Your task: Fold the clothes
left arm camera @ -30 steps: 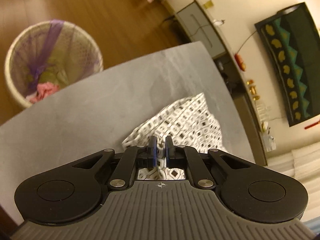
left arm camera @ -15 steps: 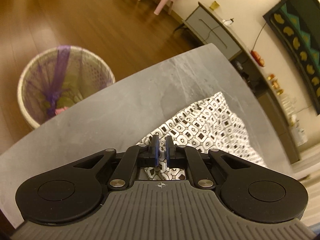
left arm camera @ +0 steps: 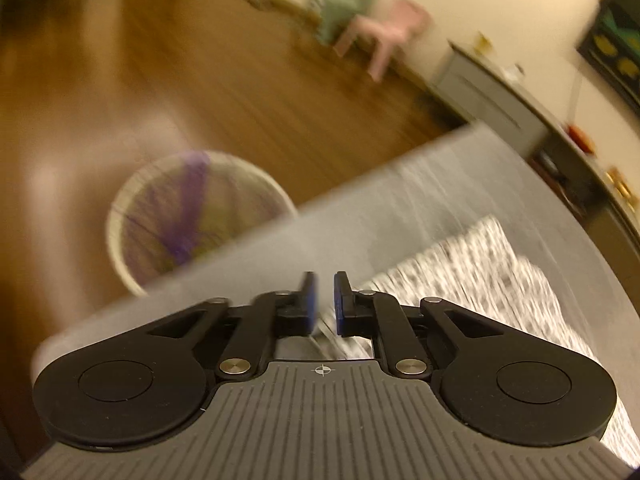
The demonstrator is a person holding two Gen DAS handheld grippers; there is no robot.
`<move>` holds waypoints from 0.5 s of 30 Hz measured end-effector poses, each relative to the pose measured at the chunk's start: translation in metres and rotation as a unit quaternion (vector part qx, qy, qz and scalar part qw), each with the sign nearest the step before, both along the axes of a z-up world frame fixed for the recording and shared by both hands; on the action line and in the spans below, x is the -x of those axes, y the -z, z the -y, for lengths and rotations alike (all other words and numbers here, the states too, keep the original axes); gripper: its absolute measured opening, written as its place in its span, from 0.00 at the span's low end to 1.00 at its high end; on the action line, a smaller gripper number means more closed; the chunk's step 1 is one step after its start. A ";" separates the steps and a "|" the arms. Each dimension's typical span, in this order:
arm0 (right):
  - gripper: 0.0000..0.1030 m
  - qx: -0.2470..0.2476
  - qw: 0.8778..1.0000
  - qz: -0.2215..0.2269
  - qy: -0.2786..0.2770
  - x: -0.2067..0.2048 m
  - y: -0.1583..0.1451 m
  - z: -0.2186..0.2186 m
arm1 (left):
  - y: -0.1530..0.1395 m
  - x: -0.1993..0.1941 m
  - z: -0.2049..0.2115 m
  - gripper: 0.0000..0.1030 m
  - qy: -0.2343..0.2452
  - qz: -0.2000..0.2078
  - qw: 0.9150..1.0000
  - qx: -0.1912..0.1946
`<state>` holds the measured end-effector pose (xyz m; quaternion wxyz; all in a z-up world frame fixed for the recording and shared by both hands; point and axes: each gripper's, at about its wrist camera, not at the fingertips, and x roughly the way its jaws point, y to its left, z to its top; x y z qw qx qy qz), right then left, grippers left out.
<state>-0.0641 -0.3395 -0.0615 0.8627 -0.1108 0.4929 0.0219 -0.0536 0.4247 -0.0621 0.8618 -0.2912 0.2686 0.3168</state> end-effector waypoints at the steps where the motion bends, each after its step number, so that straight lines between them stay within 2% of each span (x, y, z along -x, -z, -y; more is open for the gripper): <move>1: 0.42 -0.012 1.000 0.015 0.013 -0.002 -0.004 0.003 | -0.005 0.002 0.003 0.03 -0.006 0.005 1.000 -0.013; 4: 0.43 -0.048 0.996 0.061 0.053 -0.009 -0.017 0.012 | -0.021 0.007 0.012 0.03 -0.024 0.019 0.998 -0.051; 5: 0.43 -0.056 0.995 0.070 0.053 -0.016 -0.017 0.004 | -0.021 -0.005 0.024 0.03 0.026 0.022 0.998 -0.047; 6: 0.43 -0.066 0.994 0.077 0.046 -0.026 -0.014 -0.009 | -0.020 -0.017 0.038 0.08 0.079 0.025 0.996 -0.041; 8: 0.44 -0.088 0.992 0.089 0.030 -0.051 -0.009 -0.038 | -0.014 -0.047 0.063 0.24 0.174 0.016 0.984 -0.022; 10: 0.44 -0.104 0.990 0.095 0.014 -0.072 -0.002 -0.059 | -0.001 -0.081 0.083 0.24 0.218 -0.018 0.976 -0.017; 11: 0.44 -0.101 0.990 0.097 0.011 -0.084 0.002 -0.066 | 0.004 -0.096 0.088 0.25 0.229 -0.029 0.973 -0.021; 14: 0.45 -0.093 0.991 0.099 0.013 -0.103 0.019 -0.071 | 0.024 -0.128 0.074 0.22 0.204 -0.071 0.976 -0.009; 15: 0.50 -0.093 0.990 0.103 0.016 -0.105 0.023 -0.068 | 0.027 -0.133 0.064 0.08 0.188 -0.077 0.979 -0.013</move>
